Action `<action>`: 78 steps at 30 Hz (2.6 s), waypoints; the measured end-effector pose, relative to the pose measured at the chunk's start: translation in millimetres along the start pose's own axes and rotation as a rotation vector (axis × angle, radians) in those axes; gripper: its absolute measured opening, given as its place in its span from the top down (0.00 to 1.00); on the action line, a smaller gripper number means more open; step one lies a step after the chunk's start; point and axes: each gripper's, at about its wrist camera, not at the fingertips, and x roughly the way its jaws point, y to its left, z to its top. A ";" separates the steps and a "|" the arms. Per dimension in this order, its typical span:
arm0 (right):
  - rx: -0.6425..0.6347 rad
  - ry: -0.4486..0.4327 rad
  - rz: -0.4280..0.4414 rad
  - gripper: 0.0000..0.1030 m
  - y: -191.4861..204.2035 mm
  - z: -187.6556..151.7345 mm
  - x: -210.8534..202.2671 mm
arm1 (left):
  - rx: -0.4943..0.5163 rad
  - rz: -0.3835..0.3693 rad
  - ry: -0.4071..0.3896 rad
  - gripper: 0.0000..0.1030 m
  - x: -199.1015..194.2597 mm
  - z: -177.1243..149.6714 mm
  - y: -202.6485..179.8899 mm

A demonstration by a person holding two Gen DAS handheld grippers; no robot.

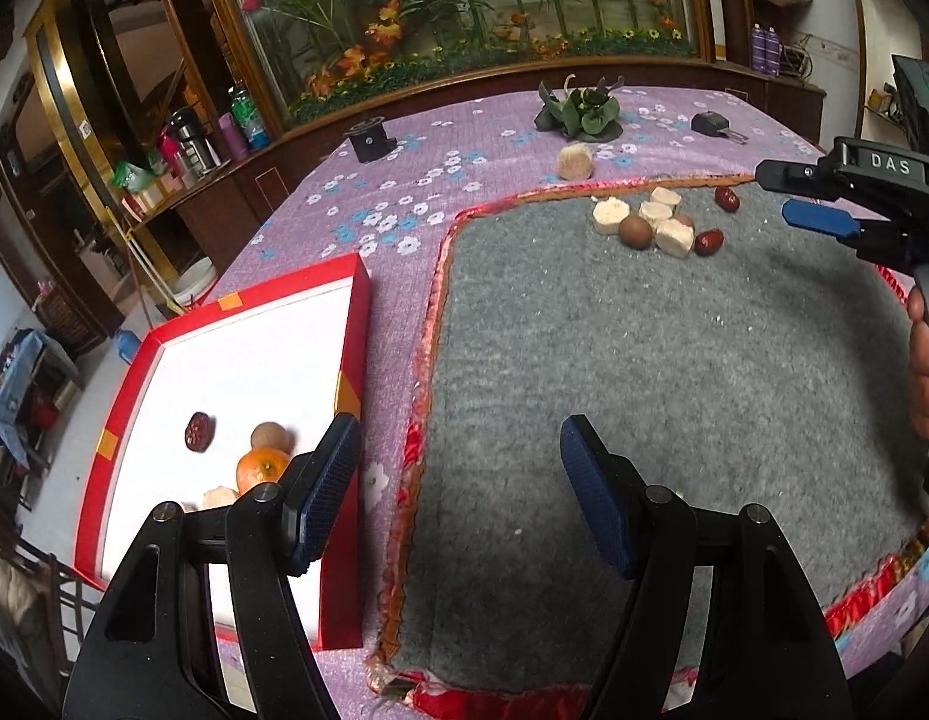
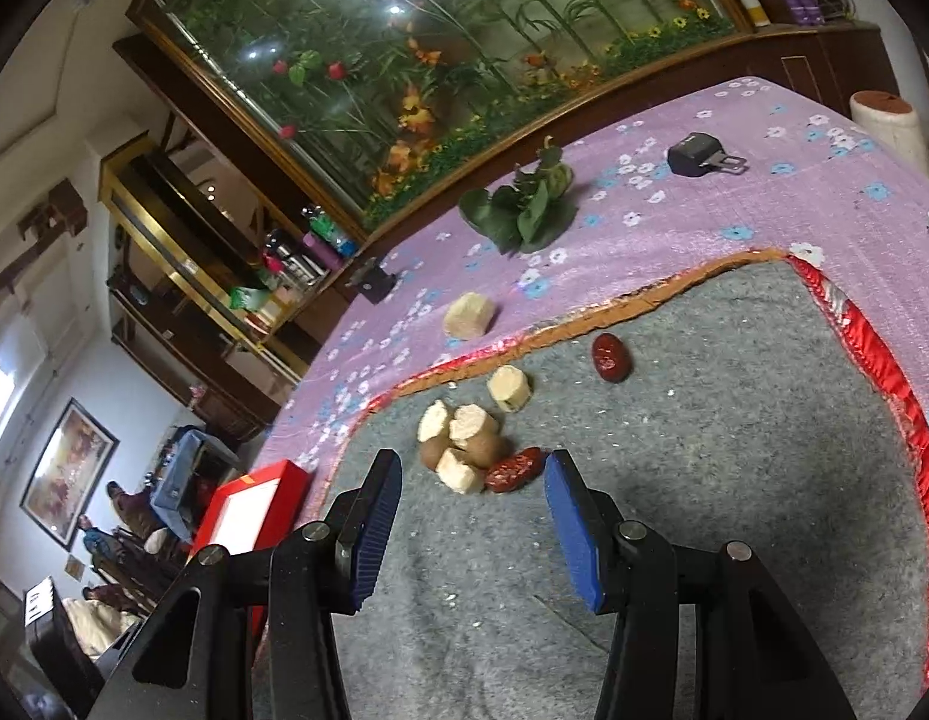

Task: Organize fruits
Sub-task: 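Move both open grippers back toward the items on the grey mat, then grasp a red date with the right gripper while the left gripper grasps a brown nut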

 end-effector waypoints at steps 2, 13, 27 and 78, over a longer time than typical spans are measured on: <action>0.006 -0.001 -0.012 0.53 -1.8 -0.2 1.0 | -0.003 -0.007 0.001 0.32 -1.3 -3.7 3.6; -0.001 -0.028 -0.106 0.53 -6.0 -1.1 0.1 | -0.100 -0.005 -0.023 0.32 -6.6 -14.0 39.6; -0.028 -0.024 -0.087 0.53 26.5 2.5 -8.4 | -0.212 0.019 -0.026 0.32 -6.4 -23.4 76.6; -0.144 0.093 -0.094 0.53 -2.0 39.4 18.9 | -0.093 0.042 -0.017 0.32 2.0 30.1 41.8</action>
